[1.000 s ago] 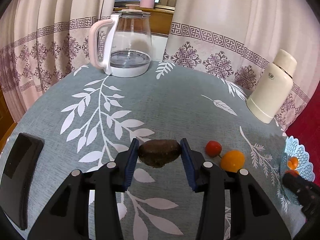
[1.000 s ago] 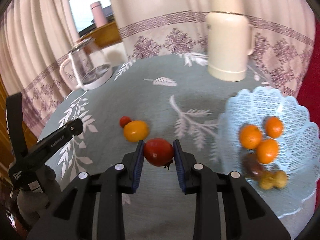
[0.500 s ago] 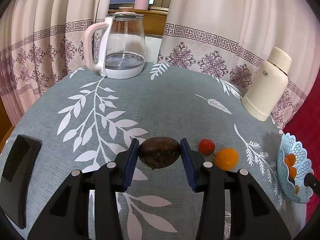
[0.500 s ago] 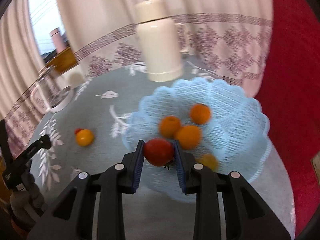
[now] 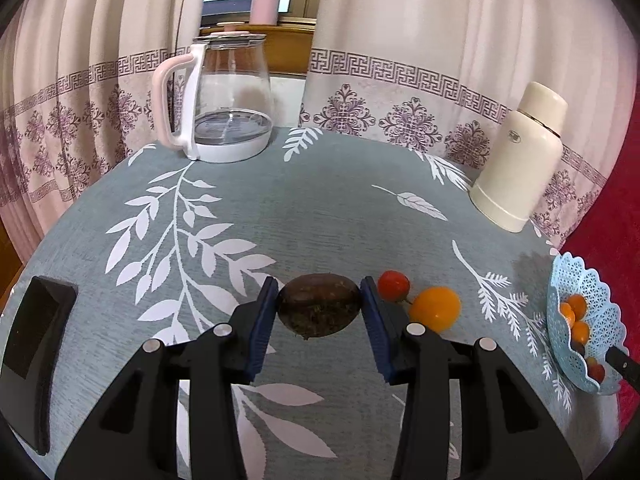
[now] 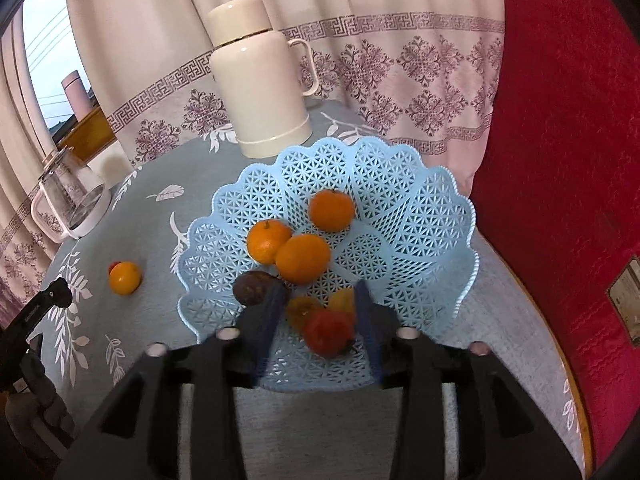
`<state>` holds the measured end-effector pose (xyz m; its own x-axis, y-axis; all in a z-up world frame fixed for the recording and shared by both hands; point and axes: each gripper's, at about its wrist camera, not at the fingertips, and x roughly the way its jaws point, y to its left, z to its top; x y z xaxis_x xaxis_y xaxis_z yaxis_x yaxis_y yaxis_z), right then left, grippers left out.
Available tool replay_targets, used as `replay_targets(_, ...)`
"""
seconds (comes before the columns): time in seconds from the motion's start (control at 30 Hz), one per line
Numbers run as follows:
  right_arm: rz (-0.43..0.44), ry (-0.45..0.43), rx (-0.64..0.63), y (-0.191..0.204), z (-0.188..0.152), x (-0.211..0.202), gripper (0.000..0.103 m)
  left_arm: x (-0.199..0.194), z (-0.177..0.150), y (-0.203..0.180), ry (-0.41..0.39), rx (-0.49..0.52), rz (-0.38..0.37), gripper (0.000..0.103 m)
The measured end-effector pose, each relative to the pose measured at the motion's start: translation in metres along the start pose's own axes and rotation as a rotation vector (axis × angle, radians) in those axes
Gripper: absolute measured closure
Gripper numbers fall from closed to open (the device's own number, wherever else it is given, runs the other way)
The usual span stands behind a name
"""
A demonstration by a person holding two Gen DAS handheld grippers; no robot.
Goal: Organize fruits
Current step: 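Drop the red tomato into the blue basket with the right tool while the left carries the dark fruit over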
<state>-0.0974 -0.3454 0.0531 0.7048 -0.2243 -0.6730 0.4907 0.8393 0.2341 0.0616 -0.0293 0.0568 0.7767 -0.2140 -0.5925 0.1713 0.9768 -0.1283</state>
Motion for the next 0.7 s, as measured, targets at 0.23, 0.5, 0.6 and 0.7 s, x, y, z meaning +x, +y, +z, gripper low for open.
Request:
replay_targets(0.23,-0.015,-0.035,0.021,-0.004,-0.002,-0.008,0.054,-0.004,-0.002,-0.006,-0.006,0.014,-0.009,0.059)
replay_targets(0.5,-0.061,-0.1,0.003,-0.006,-0.008,-0.023,0.046,-0.007,-0.005,-0.015,-0.008,0.038,-0.025,0.059)
replay_targets(0.6,-0.068,-0.124,0.022,-0.013,-0.011,-0.031,0.037,-0.009,-0.007,-0.022,-0.007,0.055,-0.038,0.059)
replay_targets(0.7,-0.097,-0.152,0.035,-0.022,-0.013,-0.04,0.037,-0.011,-0.008,-0.028,0.001,0.058,-0.074,0.059)
